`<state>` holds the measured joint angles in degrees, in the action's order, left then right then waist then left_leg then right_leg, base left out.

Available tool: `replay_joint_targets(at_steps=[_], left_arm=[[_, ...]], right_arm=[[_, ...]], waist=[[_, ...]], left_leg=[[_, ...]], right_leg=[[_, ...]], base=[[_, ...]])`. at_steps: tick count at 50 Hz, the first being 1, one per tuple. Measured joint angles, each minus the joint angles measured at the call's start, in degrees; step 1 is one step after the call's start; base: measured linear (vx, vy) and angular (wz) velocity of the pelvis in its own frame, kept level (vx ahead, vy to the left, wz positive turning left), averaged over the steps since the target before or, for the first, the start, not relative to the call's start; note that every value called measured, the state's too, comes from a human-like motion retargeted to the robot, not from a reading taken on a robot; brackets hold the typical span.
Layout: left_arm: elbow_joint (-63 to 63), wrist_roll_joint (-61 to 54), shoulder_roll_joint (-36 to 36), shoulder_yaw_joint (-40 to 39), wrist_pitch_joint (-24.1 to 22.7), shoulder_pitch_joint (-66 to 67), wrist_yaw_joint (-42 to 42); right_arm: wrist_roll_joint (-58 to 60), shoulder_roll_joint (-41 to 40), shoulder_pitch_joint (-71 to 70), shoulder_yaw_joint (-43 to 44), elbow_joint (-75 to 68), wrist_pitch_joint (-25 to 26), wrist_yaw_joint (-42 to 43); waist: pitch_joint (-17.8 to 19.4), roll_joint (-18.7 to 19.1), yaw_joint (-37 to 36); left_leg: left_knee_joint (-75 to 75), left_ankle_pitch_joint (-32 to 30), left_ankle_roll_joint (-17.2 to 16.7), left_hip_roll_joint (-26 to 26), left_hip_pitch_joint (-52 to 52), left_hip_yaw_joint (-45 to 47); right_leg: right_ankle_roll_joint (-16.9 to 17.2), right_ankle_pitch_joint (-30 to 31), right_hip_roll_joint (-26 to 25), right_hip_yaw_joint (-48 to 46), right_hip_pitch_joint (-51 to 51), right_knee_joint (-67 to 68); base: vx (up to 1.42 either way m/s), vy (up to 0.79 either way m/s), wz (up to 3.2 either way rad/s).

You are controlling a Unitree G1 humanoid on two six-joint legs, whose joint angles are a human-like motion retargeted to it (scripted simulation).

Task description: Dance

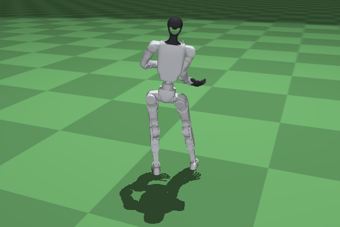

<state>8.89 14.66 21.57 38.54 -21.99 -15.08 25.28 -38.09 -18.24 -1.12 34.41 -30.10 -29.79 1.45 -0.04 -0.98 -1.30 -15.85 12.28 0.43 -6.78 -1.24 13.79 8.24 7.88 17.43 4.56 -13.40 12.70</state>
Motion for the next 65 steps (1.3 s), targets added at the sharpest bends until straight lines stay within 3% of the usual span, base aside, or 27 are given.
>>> replay_joint_targets(at_steps=[3, 5, 7, 10, 13, 15, 18, 22, 25, 28, 31, 32, 35, 37, 40, 42, 45, 47, 50, 52, 57, 60, 63, 65], left_arm=[[-0.87, 9.52, 4.38, -1.99, 4.89, 2.54, 2.55], [-6.19, 7.61, 6.47, -5.11, 5.82, 4.49, -3.53], [-13.22, 1.13, 7.62, -9.15, 7.54, 7.31, -13.85], [-26.31, -11.34, 6.07, -20.40, 12.97, 14.91, -26.32], [-35.82, -20.92, -3.52, -32.61, 15.35, 20.59, -31.73], [-40.71, -26.36, -12.30, -41.19, 12.55, 21.97, -36.19], [-41.04, -29.60, -22.82, -49.48, 2.94, 20.86, -45.71], [-29.48, -26.94, -30.19, -55.35, -12.47, 17.05, -67.55], [-16.07, -31.23, -34.12, -58.29, -17.40, 15.25, -76.91], [1.41, -40.85, -37.65, -62.55, -17.28, 13.58, -72.35], [22.82, -56.92, -37.82, -67.36, -15.48, 10.70, -65.89], [30.58, -63.47, -37.50, -68.46, -13.75, 9.27, -62.09], [50.50, -80.15, -35.87, -65.65, -1.98, 6.40, -45.02], [58.56, -80.36, -33.64, -55.54, 2.01, 4.57, -36.74], [59.24, -72.58, -31.80, -37.19, 9.44, 0.33, -26.29], [53.16, -67.85, -31.23, -28.54, 13.36, -2.19, -15.18], [40.30, -58.97, -30.53, -20.93, 16.44, -6.35, -4.19], [28.63, -51.62, -27.69, -17.02, 16.03, -10.05, -2.74], [9.48, -39.61, -19.83, -11.47, 16.46, -15.81, -5.14], [0.29, -29.63, -15.18, -10.00, 15.91, -18.54, -6.36], [-10.56, -3.31, -8.25, -10.33, 9.99, -19.30, -12.76], [-8.57, 11.36, -6.85, -11.73, 4.32, -12.86, -16.70], [-0.18, 24.18, -5.99, -15.25, 0.39, -0.80, -18.97], [6.32, 31.48, -6.41, -20.05, 0.20, 8.78, -19.44]], right_arm=[[-18.71, -6.11, -5.37, 2.91, -11.00, 2.73, -0.53], [-26.81, -8.06, -7.57, 0.96, -13.73, 1.32, -4.17], [-24.73, -6.83, -8.40, -6.51, -14.87, -1.95, -6.97], [-15.54, -3.61, -10.75, -21.73, -10.79, -1.54, -13.29], [-9.26, -2.07, -14.83, -33.10, -4.97, -0.65, -22.28], [-4.24, 0.63, -18.00, -39.94, -0.60, 0.96, -27.50], [6.22, 6.07, -20.32, -45.33, 4.01, 1.86, -31.93], [21.95, 10.21, -20.25, -48.26, 3.58, 0.29, -30.74], [30.67, 9.87, -16.82, -49.41, -1.86, -3.21, -29.53], [40.72, 8.81, -11.52, -47.80, -12.37, -7.75, -30.33], [56.36, 10.16, -5.57, -40.89, -22.82, -5.80, -30.57], [62.15, 11.46, -3.97, -37.67, -25.17, -3.75, -30.44], [74.62, 18.07, -0.48, -28.55, -27.20, 3.91, -31.77], [76.96, 24.28, 0.83, -24.75, -25.82, 6.51, -35.08], [75.59, 34.95, 1.90, -22.39, -20.72, 8.17, -39.44], [71.46, 42.69, 2.44, -21.83, -13.53, 9.16, -41.81], [63.23, 50.46, 3.15, -19.36, -0.32, 12.13, -42.04], [57.32, 50.08, 2.98, -16.56, 8.99, 15.45, -37.78], [50.19, 41.55, 1.49, -11.98, 21.11, 17.17, -27.51], [45.20, 32.45, -0.68, -9.04, 25.81, 14.38, -19.97], [23.42, 8.84, -8.34, -6.07, 27.04, -3.71, -2.17], [0.80, -4.44, -10.51, -6.93, 20.37, -13.76, 1.30], [-22.30, -6.42, -9.43, -1.83, -1.22, -12.88, -4.47], [-27.59, -5.37, -8.95, 0.37, -19.98, -2.92, -8.56]], waist=[[0.34, 0.89, -1.01], [0.99, 1.37, -3.06], [1.77, 1.89, -5.56], [2.59, 2.66, -8.00], [1.74, 2.70, -9.47], [1.71, 2.12, -10.63], [2.56, 1.45, -12.33], [3.21, -1.31, -13.92], [3.29, -3.74, -14.03], [2.70, -6.00, -12.85], [2.54, -7.79, -9.75], [2.51, -8.26, -8.68], [1.88, -8.77, -4.83], [1.18, -8.37, -2.06], [-1.34, -7.43, 3.45], [-2.90, -6.19, 8.16], [-6.08, -3.87, 13.39], [-7.35, -1.12, 15.71], [-7.79, 2.10, 17.00], [-6.90, 3.54, 16.18], [-3.57, 6.85, 14.83], [-2.57, 8.29, 13.95], [-2.15, 6.79, 10.58], [-2.03, 5.43, 8.53]], left_leg=[[1.93, -1.44, -0.80, -0.78, 0.10, -0.80], [3.27, -2.46, -1.44, -1.56, -0.53, -1.17], [4.54, -3.46, -1.96, -2.11, -0.76, -2.04], [6.19, -4.90, -2.77, -2.82, -1.25, -4.40], [7.46, -5.16, -4.29, -2.78, -1.80, -6.33], [8.09, -4.88, -5.79, -2.80, -1.72, -8.27], [8.77, -4.49, -7.49, -2.20, -0.86, -10.95], [8.47, -4.47, -8.97, 0.83, -1.43, -14.10], [7.27, -4.50, -9.62, 5.97, -1.81, -16.84], [4.03, -3.78, -9.75, 11.73, -3.31, -19.49], [-1.93, -2.88, -9.71, 15.60, -6.38, -24.31], [-4.32, -2.40, -9.87, 16.60, -8.09, -25.95], [-10.12, -2.36, -11.97, 19.62, -14.76, -28.89], [-12.75, -2.83, -11.63, 21.70, -18.10, -26.95], [-14.22, -2.79, -9.39, 23.26, -20.79, -23.61], [-14.84, -2.24, -7.90, 22.17, -20.98, -24.17], [-16.11, -0.83, -7.57, 19.83, -20.69, -24.15], [-16.54, 0.03, -8.86, 19.96, -20.43, -23.66], [-19.78, 3.23, -9.82, 19.33, -20.48, -23.81], [-23.11, 5.73, -9.55, 18.61, -20.21, -22.44], [-28.77, 11.08, -7.38, 16.73, -18.74, -15.95], [-28.77, 11.61, -5.84, 12.92, -17.98, -13.41], [-24.60, 10.00, -4.80, 9.84, -14.96, -7.14], [-19.86, 8.22, -4.48, 7.03, -12.78, -4.31]], right_leg=[[-1.03, -0.76, -0.61, 1.18, -1.11, 1.77], [-2.24, -1.31, -1.15, 2.41, -3.00, 3.56], [-3.01, -1.76, -1.60, 3.92, -4.54, 5.66], [-1.67, -3.14, -1.80, 5.36, -5.64, 8.34], [0.80, -5.89, -1.23, 4.76, -5.17, 9.62], [3.46, -8.79, -0.80, 4.29, -4.79, 11.43], [5.60, -14.20, -1.69, 5.70, -4.88, 17.81], [6.61, -19.71, -2.97, 4.49, -4.72, 25.50], [6.76, -22.35, -7.83, 4.77, -3.53, 29.25], [6.76, -23.65, -12.38, 2.47, -0.56, 29.07], [6.76, -23.33, -15.14, -1.45, 4.09, 25.04], [6.76, -22.94, -15.82, -2.92, 5.31, 23.17], [6.76, -21.36, -17.99, -6.29, 6.28, 17.44], [6.76, -19.82, -18.56, -7.55, 6.16, 13.80], [6.76, -17.14, -17.95, -8.58, 6.75, 7.63], [6.76, -15.51, -16.86, -7.86, 7.22, 4.71], [6.29, -13.87, -13.90, -7.61, 7.42, 1.79], [6.07, -12.89, -13.25, -6.56, 6.83, 0.63], [5.65, -11.10, -12.91, -3.87, 6.06, -0.92], [5.43, -10.13, -12.30, -3.09, 6.38, -1.46], [5.04, -9.27, -10.10, 0.44, 5.02, 0.51], [4.85, -9.66, -9.61, 4.30, 1.29, 4.92], [3.61, -9.49, -8.16, 8.11, -1.59, 7.77], [3.87, -9.04, -6.78, 10.52, -3.35, 8.64]], base=[[-0.11, 0.06, 0.08], [-0.21, 0.10, 0.15], [-0.16, 0.15, 0.33], [-0.16, 0.07, 0.71], [-0.20, -0.05, 1.28], [-0.19, -0.17, 1.71], [-0.15, -0.27, 1.76], [-0.10, -0.51, 1.54], [0.08, -0.73, 1.07], [0.18, -0.71, 0.95], [0.16, -0.59, 1.29], [0.00, -0.52, 1.44], [-0.14, -0.42, 1.22], [-0.22, -0.20, 0.45], [-0.16, 0.05, -0.18], [0.00, 0.26, -0.69], [0.07, 0.38, -1.18], [0.06, 0.32, -1.20], [0.06, 0.28, -1.23], [0.06, 0.31, -1.39], [0.05, 0.46, -1.13], [0.11, 0.47, -1.06], [0.11, 0.39, -1.28], [0.03, 0.34, -1.02]])
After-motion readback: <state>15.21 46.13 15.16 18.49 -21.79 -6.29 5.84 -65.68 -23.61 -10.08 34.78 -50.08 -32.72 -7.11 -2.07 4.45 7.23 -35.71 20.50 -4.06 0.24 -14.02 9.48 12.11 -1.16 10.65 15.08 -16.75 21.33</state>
